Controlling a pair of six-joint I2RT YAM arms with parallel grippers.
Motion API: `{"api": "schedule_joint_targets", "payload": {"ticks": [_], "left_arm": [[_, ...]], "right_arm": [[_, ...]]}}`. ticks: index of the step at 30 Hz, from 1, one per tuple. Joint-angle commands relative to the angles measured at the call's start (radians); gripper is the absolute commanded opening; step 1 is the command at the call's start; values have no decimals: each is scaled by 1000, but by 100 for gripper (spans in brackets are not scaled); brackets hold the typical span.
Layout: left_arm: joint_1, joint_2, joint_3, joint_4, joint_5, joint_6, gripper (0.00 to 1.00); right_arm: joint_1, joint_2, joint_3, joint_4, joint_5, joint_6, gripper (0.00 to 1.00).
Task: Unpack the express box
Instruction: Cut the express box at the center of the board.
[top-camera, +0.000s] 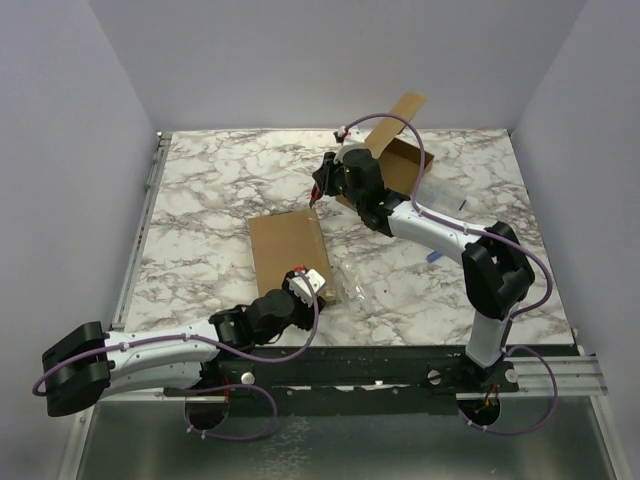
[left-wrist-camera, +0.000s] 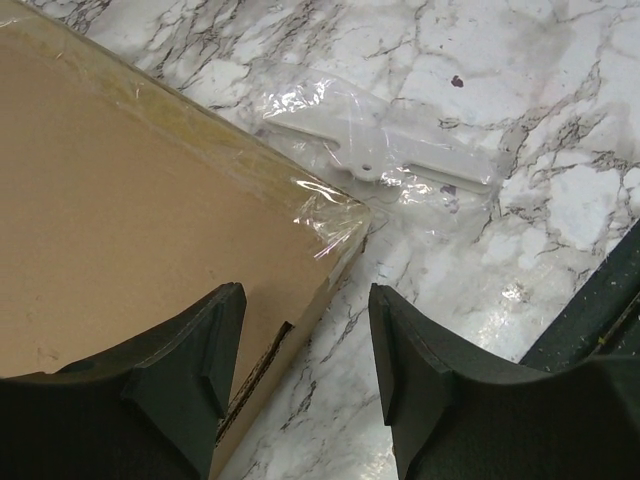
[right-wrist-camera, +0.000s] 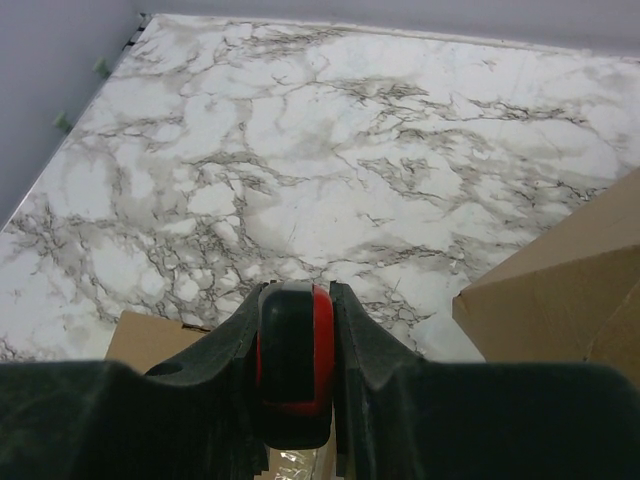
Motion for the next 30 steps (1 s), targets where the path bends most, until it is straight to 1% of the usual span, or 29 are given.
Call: {"api": "schedule_joint_targets", "payload": {"ticks": [1, 10, 25, 30], "left_arm": [[-7, 13, 9, 36, -68, -19, 59], [-7, 21, 10, 38, -81, -23, 59], [-7, 34, 16, 39, -98, -29, 58], [-7, 59, 26, 38, -99, -28, 57]], "right_arm": [[-1, 20, 46, -21, 26, -2, 0], [7, -4, 34, -20, 94, -25, 0], [9, 24, 40, -32, 92, -37, 0], [12, 10, 40, -35, 97, -59, 0]]}}
